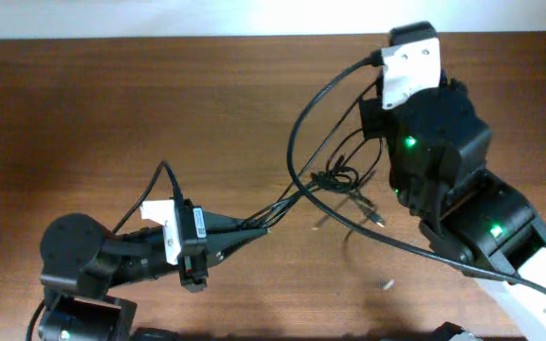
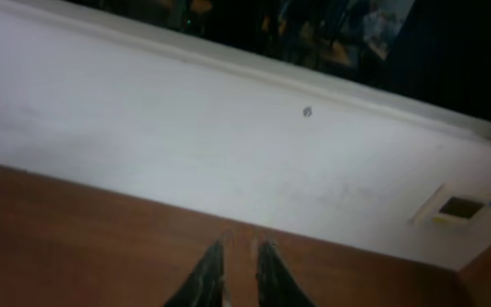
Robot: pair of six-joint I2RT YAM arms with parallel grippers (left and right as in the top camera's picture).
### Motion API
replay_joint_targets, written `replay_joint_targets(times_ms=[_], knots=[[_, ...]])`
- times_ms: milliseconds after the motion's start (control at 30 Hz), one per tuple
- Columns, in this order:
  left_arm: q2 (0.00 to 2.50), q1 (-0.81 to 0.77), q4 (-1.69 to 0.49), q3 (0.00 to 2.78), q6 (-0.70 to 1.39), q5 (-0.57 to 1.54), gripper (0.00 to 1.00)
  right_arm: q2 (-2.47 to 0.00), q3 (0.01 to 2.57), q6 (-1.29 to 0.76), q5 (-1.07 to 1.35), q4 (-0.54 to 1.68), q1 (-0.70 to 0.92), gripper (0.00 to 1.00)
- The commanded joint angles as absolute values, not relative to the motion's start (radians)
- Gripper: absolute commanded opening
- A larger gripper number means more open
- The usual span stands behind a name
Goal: Untangle cables
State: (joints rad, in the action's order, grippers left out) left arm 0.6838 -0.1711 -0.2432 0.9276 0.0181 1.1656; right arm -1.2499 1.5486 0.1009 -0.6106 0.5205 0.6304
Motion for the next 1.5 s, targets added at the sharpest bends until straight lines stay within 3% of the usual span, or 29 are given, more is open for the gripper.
replay_joint_targets(times_ms=[0,33,100,133,200,267,333,400,567,633,733,833,1033,1100,1133,1233,1300,1367,1467], knots=[[0.650,-0.181,-0.377,0.928,0.003,0.868,0.03,-1.182,1.589,-0.062,-0.347,0.618,0.575,0.13],[0.654,-0.181,-0.418,0.928,0.003,0.786,0.03,-1.157,1.590,-0.061,-0.187,0.628,0.575,0.17],[0.669,-0.181,-0.439,0.928,0.007,0.781,0.00,-1.106,1.589,-0.157,0.040,0.697,0.575,0.43],[0.670,-0.181,-0.439,0.928,0.006,0.782,0.00,-1.094,1.589,-0.227,0.044,0.751,0.574,0.53],[0.670,-0.181,-0.427,0.928,0.006,0.811,0.00,-1.078,1.590,-0.295,0.041,0.897,0.575,0.59],[0.670,-0.181,-0.417,0.928,0.007,0.831,0.00,-1.073,1.589,-0.338,0.040,1.022,0.574,0.78],[0.670,-0.181,-0.342,0.928,0.020,0.918,0.00,-1.074,1.589,-0.477,0.030,1.142,0.575,0.77],[0.670,-0.181,-0.249,0.928,0.041,1.000,0.00,-1.079,1.588,-0.575,0.007,1.227,0.574,0.61],[0.670,-0.181,-0.141,0.929,0.060,1.033,0.00,-0.976,1.553,-0.641,-0.147,1.353,0.574,0.62],[0.670,-0.181,-0.109,0.928,0.092,1.033,0.00,-0.853,1.431,-0.645,-0.167,1.317,0.575,0.75],[0.670,-0.181,-0.002,0.928,0.241,1.033,0.00,-0.702,1.092,-0.576,0.020,0.999,0.575,0.74],[0.670,-0.181,0.090,0.928,0.404,1.025,0.00,-0.689,0.764,-0.524,0.296,0.488,0.575,0.74],[0.670,-0.181,0.127,0.928,0.486,1.033,0.00,-0.823,0.681,-0.557,0.368,0.105,0.574,0.73],[0.670,-0.181,0.126,0.928,0.485,1.033,0.00,-0.816,0.690,-0.554,0.172,0.098,0.563,0.21],[0.670,-0.181,0.117,0.928,0.480,1.032,0.00,-0.801,0.707,-0.554,0.144,0.097,0.540,0.04],[0.670,-0.181,-0.062,0.928,0.361,1.032,0.00,-0.674,0.842,-0.546,0.205,0.083,0.392,0.04],[0.670,-0.181,-0.237,0.928,0.212,0.995,0.00,-0.605,0.877,-0.546,0.446,-0.021,0.332,0.04],[0.672,-0.181,-0.418,0.928,0.094,0.912,0.00,-0.565,0.878,-0.546,0.428,-0.059,0.304,0.04],[0.672,-0.181,-0.673,0.928,0.083,0.520,0.00,-0.559,0.888,-0.556,0.416,-0.060,0.268,0.04]])
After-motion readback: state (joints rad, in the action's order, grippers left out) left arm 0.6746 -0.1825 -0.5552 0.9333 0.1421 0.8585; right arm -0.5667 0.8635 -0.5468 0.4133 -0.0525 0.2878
